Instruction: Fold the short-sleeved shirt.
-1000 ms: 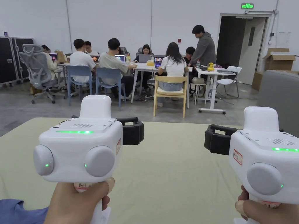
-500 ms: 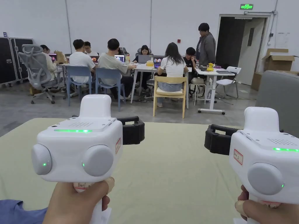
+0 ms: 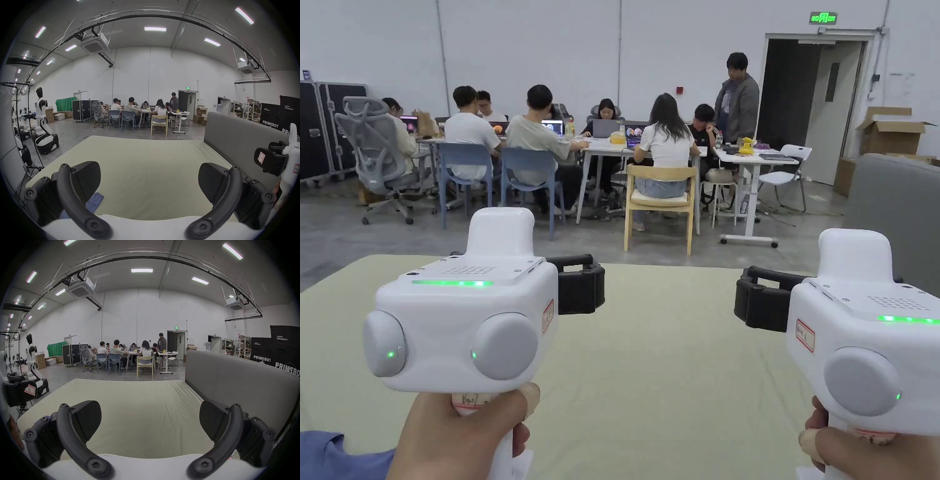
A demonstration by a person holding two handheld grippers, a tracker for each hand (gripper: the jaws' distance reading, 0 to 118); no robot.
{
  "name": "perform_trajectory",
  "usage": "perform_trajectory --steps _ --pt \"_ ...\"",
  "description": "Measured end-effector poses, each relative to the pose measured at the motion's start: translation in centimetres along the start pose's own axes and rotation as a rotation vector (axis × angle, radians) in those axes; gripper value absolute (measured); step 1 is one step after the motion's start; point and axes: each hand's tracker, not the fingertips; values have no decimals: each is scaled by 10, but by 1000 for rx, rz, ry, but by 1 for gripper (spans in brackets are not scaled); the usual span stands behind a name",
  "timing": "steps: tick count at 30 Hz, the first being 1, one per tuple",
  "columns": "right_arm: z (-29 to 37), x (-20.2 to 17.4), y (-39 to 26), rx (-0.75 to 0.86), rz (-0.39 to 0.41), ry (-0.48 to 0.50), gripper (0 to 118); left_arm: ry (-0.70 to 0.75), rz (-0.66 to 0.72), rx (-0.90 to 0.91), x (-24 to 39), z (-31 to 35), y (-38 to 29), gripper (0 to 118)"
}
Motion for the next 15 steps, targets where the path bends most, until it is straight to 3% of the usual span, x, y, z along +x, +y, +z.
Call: perform_trajectory --steps 15 --pt "0 -3 1 9 9 8 118 -5 27 -16 -7 -2 0 118"
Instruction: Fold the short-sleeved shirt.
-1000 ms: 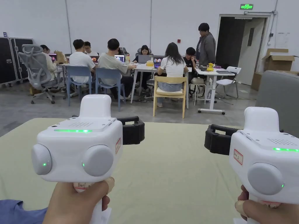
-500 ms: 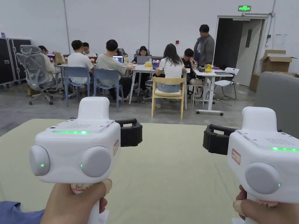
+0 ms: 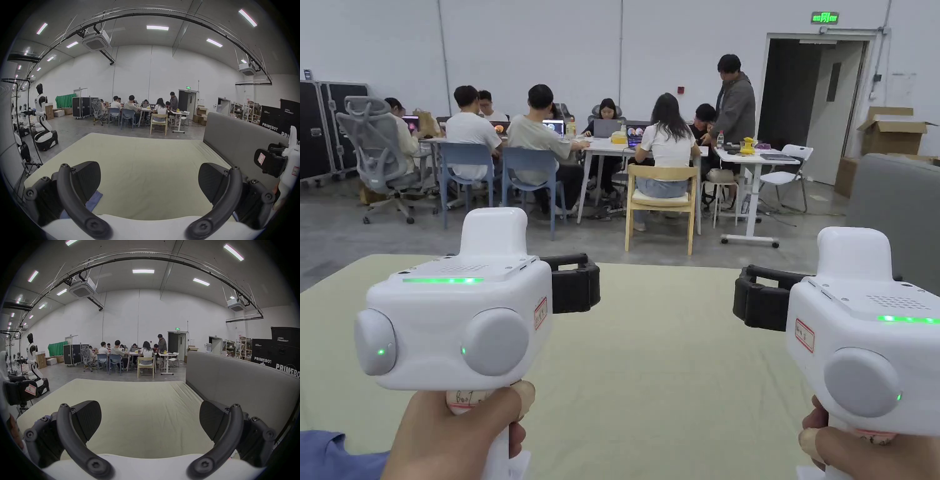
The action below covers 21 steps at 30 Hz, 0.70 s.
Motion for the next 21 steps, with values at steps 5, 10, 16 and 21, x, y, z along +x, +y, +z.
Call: perform_trajectory --steps 5,10,16,21 --pt "0 -1 1 1 -4 2 118 -23 21 -8 -3 1 2 118" --pt "1 -2 2 6 3 5 118 -13 17 -4 -4 1 3 118" --pt "2 -1 3 12 0 4 118 -11 7 -3 -2 1 2 118" --pt "6 0 3 37 3 9 118 -2 -3 7 0 3 3 118"
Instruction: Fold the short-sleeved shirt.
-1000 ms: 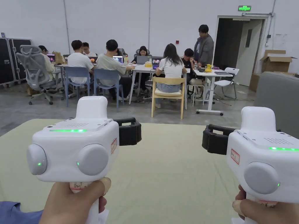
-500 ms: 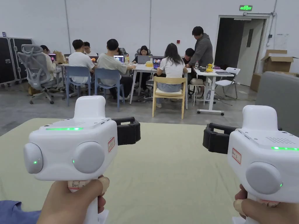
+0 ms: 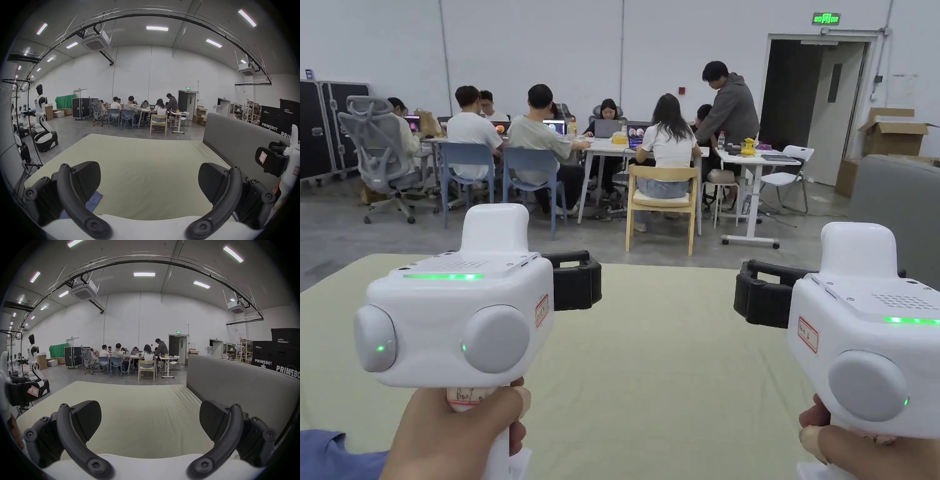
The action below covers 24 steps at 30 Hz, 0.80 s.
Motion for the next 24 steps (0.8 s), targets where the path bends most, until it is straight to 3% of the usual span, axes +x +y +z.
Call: perform_trajectory --steps 8,11,12,13,14,15,17,20,24 --pt "6 3 4 56 -22 -8 118 -27 -22 23 3 6 1 118" --pt "9 3 4 56 -11 -37 116 -108 -8 51 2 11 0 81" --pt "10 3 5 51 -7 -35 113 -85 -15 59 3 12 -1 60" --pt "13 5 4 62 -12 -23 87 -73 -12 47 5 8 0 8" --pt "11 6 4 60 -15 -23 25 -76 16 37 2 6 -2 4" --pt "15 5 5 52 -9 -51 2 -116 42 -11 1 2 -3 4" --pt "22 4 3 5 -29 37 2 -140 62 -25 2 1 -9 4" --pt "7 10 -7 6 1 -16 2 -49 -37 22 10 5 -14 4" --pt "-8 -8 -11 -24 50 4 2 -15 73 9 -27 12 -10 4"
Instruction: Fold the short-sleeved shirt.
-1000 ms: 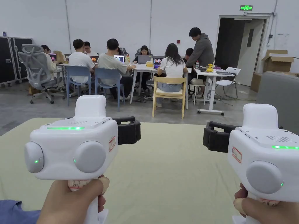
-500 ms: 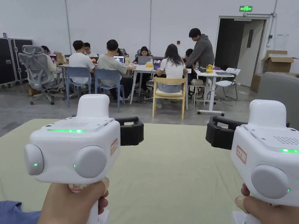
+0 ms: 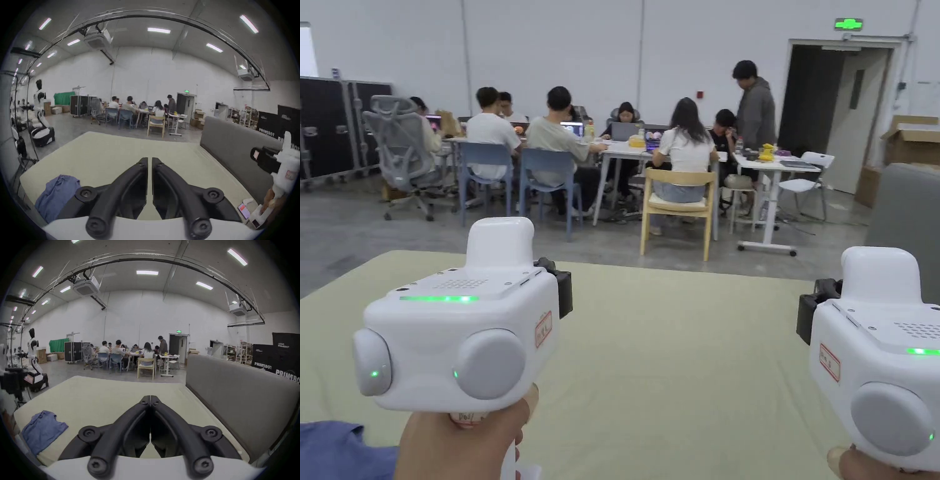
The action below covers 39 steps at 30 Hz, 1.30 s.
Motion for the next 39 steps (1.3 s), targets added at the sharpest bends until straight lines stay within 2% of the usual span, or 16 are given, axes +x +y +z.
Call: perform_trajectory --steps 2,3,8,10,13,16,20,21,22,23,24,26,31,37,38,39 --pt "-10 -37 3 -15 18 85 2 80 6 -9 -38 13 0 4" --pt "-12 -63 6 -23 25 168 2 130 -13 -12 -60 23 -1 4" --pt "2 -219 6 -35 62 670 2 522 -13 -12 -178 95 -13 4" --pt "13 -269 -3 -37 104 745 2 600 -19 -41 -205 112 -20 4" --pt "23 -315 -24 -77 107 852 2 551 -21 -136 -228 113 -36 4" --pt "18 -330 -46 -120 123 867 2 515 -14 -197 -242 83 -60 4" --pt "-4 -328 -70 -167 140 861 2 462 -23 -252 -263 9 -106 5" --pt "-10 -327 -76 -168 154 844 4 458 -42 -260 -267 -11 -119 30" --pt "-16 -324 -82 -164 162 827 6 441 -63 -309 -272 -35 -135 77" --pt "-25 -321 -87 -168 160 826 8 400 -59 -380 -278 -62 -151 112" --pt "-32 -319 -91 -181 161 821 11 367 -31 -426 -282 -83 -168 118" --pt "-47 -316 -100 -221 161 814 11 310 28 -519 -294 -128 -200 118" --pt "-81 -322 -123 -323 178 811 11 307 105 -745 -322 -217 -272 118" --pt "-103 -322 -142 -401 173 837 11 340 -6 -948 -336 -266 -326 118" --pt "-103 -321 -144 -404 176 836 11 321 22 -883 -337 -260 -317 116" --pt "-104 -321 -146 -407 180 836 11 337 38 -849 -338 -254 -309 92"
